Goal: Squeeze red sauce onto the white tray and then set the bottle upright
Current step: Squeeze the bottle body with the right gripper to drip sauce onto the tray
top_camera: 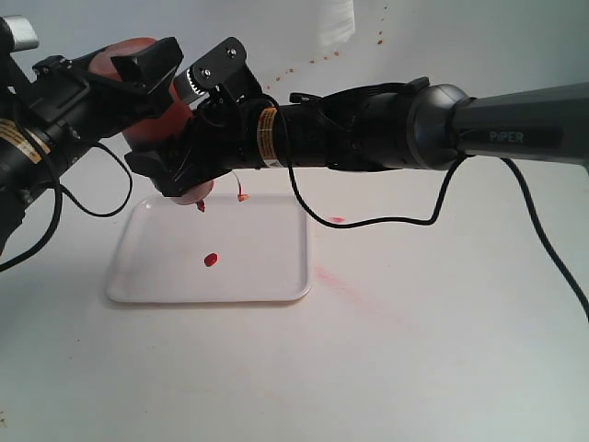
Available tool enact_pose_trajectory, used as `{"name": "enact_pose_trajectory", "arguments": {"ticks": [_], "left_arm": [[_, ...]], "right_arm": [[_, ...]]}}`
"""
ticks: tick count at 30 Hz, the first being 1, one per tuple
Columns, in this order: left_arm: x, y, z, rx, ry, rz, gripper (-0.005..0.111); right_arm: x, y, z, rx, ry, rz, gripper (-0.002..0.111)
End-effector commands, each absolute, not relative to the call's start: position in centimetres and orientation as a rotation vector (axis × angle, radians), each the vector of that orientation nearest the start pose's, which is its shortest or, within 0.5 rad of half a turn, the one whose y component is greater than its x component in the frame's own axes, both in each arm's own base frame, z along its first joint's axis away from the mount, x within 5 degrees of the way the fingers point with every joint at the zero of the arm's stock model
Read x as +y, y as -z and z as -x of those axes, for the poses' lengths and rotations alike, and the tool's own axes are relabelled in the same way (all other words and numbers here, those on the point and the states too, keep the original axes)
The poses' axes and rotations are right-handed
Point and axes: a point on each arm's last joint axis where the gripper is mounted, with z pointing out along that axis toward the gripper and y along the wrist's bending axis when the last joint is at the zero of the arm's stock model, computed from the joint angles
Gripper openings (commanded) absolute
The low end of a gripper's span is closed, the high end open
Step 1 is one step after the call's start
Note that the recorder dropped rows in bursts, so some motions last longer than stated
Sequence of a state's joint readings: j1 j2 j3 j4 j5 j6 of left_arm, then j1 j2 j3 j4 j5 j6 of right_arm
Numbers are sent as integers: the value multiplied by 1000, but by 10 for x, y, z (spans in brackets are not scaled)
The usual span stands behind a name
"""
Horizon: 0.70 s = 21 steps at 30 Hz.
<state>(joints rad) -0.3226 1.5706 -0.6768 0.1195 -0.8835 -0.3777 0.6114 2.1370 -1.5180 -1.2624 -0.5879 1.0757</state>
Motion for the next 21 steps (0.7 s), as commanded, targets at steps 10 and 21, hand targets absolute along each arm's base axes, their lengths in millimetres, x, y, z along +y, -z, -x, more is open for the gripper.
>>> {"name": "enact_pose_trajectory", "arguments": {"ticks": [10, 21], "left_arm": [[-109, -258, -300, 1437, 594, -79, 39], [-109, -258, -300, 1437, 597, -77, 39]], "right_arm": [[316, -214, -367, 1615, -857, 1059, 14], [317, -215, -366, 1603, -880, 1062, 105]]}}
